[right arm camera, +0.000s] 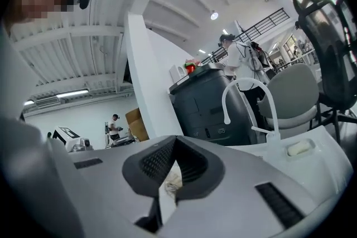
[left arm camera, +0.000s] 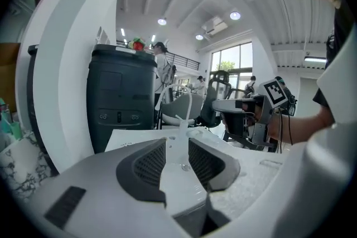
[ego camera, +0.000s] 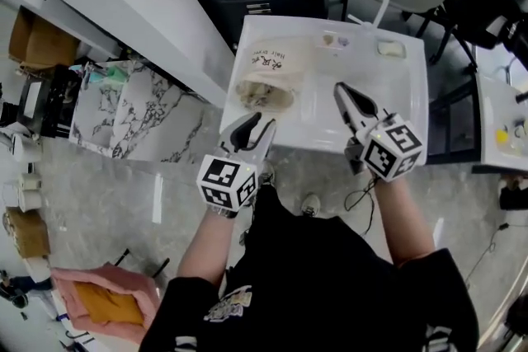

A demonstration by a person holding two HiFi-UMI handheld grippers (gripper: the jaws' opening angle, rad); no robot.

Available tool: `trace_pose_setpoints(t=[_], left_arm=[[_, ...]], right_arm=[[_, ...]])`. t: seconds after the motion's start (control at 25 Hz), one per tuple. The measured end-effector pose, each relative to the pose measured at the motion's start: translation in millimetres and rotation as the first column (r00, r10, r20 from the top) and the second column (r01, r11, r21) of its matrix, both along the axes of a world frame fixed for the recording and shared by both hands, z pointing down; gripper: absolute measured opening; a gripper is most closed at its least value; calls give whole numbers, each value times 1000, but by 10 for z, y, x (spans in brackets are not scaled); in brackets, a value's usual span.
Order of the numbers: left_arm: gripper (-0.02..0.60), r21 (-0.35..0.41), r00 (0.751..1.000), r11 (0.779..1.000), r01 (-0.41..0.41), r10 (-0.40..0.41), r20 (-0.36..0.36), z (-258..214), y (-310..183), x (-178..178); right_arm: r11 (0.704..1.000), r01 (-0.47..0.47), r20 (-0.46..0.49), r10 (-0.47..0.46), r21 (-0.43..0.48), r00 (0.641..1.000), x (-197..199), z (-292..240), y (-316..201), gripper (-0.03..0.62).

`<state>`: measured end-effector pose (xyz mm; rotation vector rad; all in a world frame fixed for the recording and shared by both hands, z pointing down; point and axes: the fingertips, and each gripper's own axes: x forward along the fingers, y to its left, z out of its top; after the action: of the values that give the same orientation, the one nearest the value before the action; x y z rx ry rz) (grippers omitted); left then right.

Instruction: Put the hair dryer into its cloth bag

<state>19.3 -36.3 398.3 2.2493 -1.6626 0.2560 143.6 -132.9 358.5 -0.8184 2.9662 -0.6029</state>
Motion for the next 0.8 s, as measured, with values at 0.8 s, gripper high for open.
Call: trace_pose_setpoints(t=[0.8], left_arm=[[5,-6,999,999,34,-35,-24,-11,579,-289]], right_arm=[[992,98,20,-97,-84,995,-532,279,650,-3]])
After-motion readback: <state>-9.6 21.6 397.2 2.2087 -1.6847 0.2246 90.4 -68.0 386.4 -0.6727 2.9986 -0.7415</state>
